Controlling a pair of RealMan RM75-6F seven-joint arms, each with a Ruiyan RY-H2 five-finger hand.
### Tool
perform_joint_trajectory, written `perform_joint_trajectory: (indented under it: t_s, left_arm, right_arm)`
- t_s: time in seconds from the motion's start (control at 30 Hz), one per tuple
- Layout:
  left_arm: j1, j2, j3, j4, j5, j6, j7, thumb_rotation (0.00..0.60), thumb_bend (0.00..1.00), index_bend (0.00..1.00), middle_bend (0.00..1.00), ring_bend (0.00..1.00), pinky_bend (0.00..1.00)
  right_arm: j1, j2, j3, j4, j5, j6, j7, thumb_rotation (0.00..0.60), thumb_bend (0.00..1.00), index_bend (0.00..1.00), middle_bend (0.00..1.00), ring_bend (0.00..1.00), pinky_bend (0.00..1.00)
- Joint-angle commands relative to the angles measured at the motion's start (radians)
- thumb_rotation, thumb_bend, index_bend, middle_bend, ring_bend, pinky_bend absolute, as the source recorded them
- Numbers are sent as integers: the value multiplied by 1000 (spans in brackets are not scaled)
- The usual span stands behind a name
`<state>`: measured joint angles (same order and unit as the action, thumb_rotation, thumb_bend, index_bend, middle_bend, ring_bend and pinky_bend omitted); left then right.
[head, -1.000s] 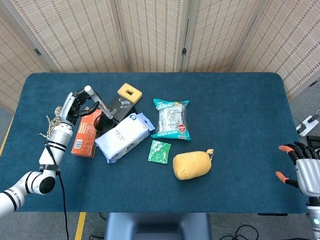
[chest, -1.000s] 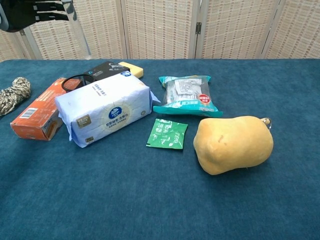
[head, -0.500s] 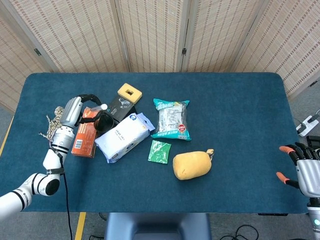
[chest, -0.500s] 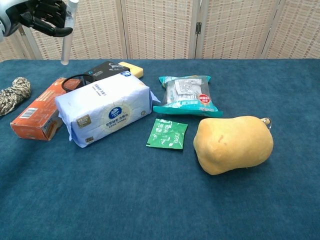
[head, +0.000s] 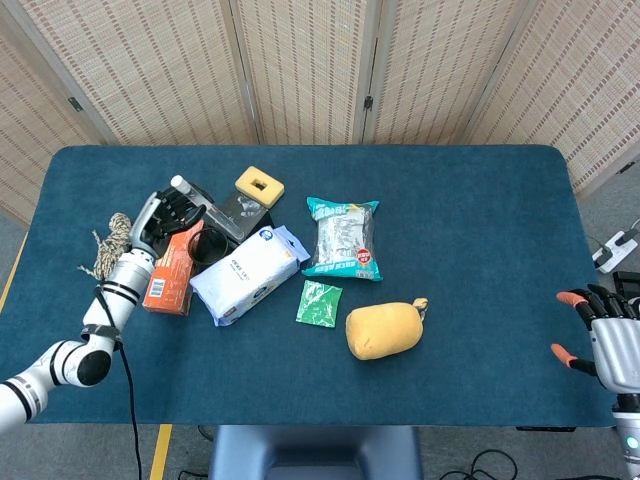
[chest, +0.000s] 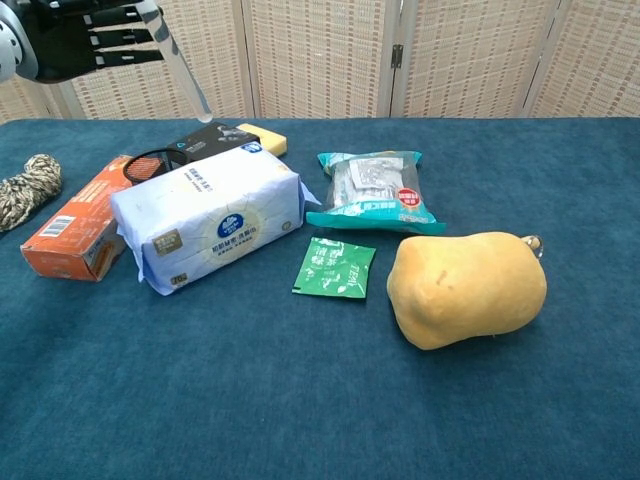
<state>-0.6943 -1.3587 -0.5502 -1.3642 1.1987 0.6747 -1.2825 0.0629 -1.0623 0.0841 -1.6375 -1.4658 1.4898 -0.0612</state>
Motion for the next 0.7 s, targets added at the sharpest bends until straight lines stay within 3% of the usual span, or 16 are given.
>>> perform_joint_trajectory:
  t_s: [0.03,0.2,0.3,0.4,0.5,0.57,0.7]
  left_arm:
    - [-23,-7,45,90,90,27,157,600,529,632,510,377,272]
    - [-28,-47,124,193,122,165,537,600,529,632,511,377,253]
    - [-29,-72,142,221,103,228,724,600,530,632,510,376,232]
    - [-31,-75,144,203,65,244,819,600,529,632,509,373,221]
    - [-33,-68,142,168,29,232,839,600,529,633,509,373,220]
    - [-30,-61,130,128,1,210,788,600,528,633,509,373,219]
    - [-15,-9,47,9,-79,83,463,600,528,633,509,375,220]
  right_arm:
    - [-1,1,0,-1,1,2,0,600,55,277,261,134,186]
    - [-5,3,-1,-5,-1,9,-1,600,54,277,261,134,186]
    - [-5,3,-1,-6,-5,11,-3,600,55,277,261,134,186]
    - [-4,2,-2,-7,-5,8,-3,600,54,277,261,134,186]
    - [-6,2,-2,-6,-4,8,-2,600,55,277,261,134,186]
    - [-6,2,-2,-6,-2,9,-2,600,55,277,261,134,186]
    - [-8,2,-1,-7,-1,11,-4,600,54,277,261,134,186]
